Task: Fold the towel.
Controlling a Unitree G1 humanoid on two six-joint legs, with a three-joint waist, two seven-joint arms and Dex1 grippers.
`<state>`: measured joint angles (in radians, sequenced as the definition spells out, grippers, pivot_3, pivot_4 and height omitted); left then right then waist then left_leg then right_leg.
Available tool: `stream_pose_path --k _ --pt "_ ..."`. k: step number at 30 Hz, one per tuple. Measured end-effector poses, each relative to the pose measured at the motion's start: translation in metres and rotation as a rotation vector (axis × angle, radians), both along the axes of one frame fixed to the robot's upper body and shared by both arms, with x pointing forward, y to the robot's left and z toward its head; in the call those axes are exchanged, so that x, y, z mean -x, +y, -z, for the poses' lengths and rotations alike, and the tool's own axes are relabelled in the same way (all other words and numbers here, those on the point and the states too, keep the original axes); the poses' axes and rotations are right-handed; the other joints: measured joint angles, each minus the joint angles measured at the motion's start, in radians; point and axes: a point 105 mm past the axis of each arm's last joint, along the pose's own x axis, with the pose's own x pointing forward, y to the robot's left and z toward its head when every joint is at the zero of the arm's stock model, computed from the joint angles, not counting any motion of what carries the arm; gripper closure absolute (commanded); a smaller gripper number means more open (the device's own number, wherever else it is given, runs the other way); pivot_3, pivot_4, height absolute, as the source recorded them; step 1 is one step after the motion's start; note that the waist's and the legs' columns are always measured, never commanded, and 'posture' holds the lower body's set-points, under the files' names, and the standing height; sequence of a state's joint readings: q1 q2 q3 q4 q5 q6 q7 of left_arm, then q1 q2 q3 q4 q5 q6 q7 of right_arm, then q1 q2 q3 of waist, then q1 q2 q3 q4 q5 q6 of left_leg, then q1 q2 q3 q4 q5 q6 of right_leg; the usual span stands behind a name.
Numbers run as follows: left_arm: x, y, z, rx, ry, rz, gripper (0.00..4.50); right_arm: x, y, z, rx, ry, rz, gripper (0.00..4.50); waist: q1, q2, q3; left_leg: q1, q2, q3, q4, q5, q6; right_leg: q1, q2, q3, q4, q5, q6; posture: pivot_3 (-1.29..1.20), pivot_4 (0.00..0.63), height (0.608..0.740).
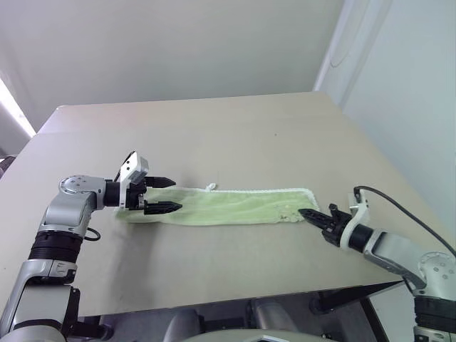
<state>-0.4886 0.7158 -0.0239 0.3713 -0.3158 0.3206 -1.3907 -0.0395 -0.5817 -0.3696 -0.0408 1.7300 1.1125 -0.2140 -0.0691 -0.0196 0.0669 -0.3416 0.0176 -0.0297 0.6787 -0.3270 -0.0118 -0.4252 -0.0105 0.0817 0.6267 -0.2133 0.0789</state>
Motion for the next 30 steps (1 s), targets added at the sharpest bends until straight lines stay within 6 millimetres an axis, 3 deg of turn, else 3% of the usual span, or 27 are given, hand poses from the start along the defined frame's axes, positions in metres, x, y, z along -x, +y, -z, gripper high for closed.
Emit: stream_pose_path --k 8,13,17,24,27,30 --pt "-0.003 0.005 0.003 -0.011 -0.008 -0.031 0.0 0.015 -0.076 -0.033 0.183 0.018 0.004 4.47 0.005 0.001 0.001 -0.001 -0.001 0.0 -0.001 -0.001 0.001 0.0 0.0 0.0 -0.004 0.0 0.0 0.0 0.0 0.712" --pt "-0.005 0.007 0.005 -0.019 -0.01 -0.044 0.0 0.026 -0.087 -0.044 0.293 0.062 -0.095 4.47 0.0 0.001 0.001 0.0 0.0 0.001 -0.001 -0.001 0.001 0.0 0.0 0.001 -0.004 0.0 0.0 0.0 0.0 0.712" --pt "-0.009 0.009 0.003 -0.025 -0.024 -0.061 0.0 0.022 -0.068 -0.044 0.38 0.05 -0.214 4.47 0.001 0.001 0.001 0.0 0.0 0.0 -0.001 -0.001 0.001 0.0 0.0 0.0 -0.004 0.0 0.001 0.0 0.0 0.712" --pt "-0.011 0.01 0.003 -0.024 -0.026 -0.069 0.0 0.01 -0.022 -0.068 0.499 -0.094 -0.42 4.47 0.001 0.001 0.001 -0.004 0.0 0.0 -0.002 -0.001 0.002 -0.002 0.0 0.0 -0.006 0.0 0.001 0.0 0.0 0.712" --pt "-0.012 0.01 0.002 -0.024 -0.029 -0.069 0.0 0.007 0.017 -0.08 0.471 -0.199 -0.556 4.47 0.0 0.001 0.001 -0.009 0.0 0.0 -0.002 -0.001 0.002 -0.004 0.0 0.0 -0.006 0.0 0.001 0.0 0.0 0.712" --pt "-0.012 0.009 0.002 -0.026 -0.034 -0.068 0.0 0.008 0.045 -0.073 0.431 -0.219 -0.646 4.47 0.005 0.001 0.001 -0.011 0.0 -0.002 -0.001 -0.001 0.002 -0.007 0.0 -0.002 -0.006 0.001 0.001 0.0 0.0 0.712"
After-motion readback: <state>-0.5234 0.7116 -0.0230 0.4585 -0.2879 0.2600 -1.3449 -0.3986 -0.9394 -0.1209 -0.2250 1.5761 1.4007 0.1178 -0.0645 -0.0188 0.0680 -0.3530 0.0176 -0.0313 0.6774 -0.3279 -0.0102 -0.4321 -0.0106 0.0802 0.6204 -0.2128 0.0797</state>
